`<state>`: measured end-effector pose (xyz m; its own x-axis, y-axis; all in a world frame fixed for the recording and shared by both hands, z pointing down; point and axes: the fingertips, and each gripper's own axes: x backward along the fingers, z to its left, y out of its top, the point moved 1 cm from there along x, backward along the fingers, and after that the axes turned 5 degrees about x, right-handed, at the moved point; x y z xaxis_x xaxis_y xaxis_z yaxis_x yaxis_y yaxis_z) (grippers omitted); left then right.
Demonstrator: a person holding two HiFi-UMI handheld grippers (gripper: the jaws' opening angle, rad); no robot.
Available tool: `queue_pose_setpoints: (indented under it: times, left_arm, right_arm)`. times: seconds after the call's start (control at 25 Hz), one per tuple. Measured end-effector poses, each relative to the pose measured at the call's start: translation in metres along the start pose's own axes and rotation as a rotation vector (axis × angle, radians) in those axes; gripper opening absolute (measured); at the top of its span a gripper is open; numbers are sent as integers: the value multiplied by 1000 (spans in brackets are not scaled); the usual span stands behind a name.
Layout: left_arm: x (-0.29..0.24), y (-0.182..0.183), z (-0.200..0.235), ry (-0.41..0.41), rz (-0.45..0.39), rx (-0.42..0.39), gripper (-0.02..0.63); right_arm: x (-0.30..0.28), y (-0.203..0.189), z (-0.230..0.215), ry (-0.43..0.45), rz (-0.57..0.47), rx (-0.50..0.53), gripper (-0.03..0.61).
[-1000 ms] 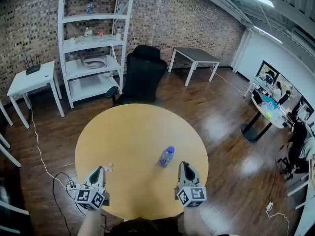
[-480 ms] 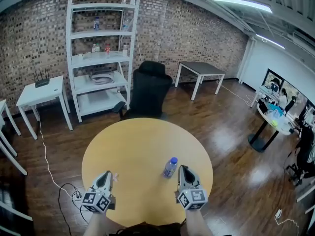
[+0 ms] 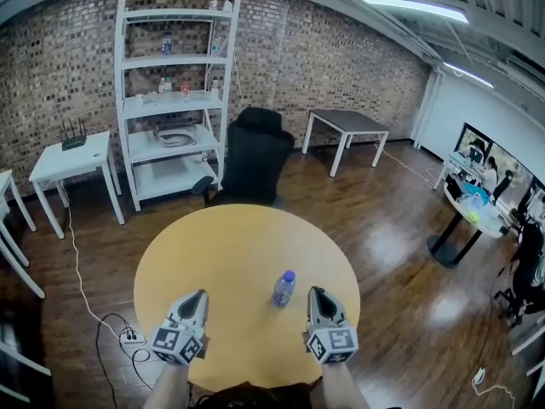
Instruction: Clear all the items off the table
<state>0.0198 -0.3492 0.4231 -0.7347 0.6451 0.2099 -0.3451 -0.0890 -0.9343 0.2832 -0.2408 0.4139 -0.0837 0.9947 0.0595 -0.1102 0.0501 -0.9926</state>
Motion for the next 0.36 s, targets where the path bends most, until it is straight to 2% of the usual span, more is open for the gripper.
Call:
queue_pose_setpoints:
  times: [0.16, 0.36]
  left_arm:
    - [6, -7, -1, 23, 8, 7, 0]
    - [2, -15, -23, -1, 50, -87, 0]
  right_arm:
    - [1, 0, -5, 6, -3, 12, 2]
    - [5, 4, -12, 23, -22, 27, 2]
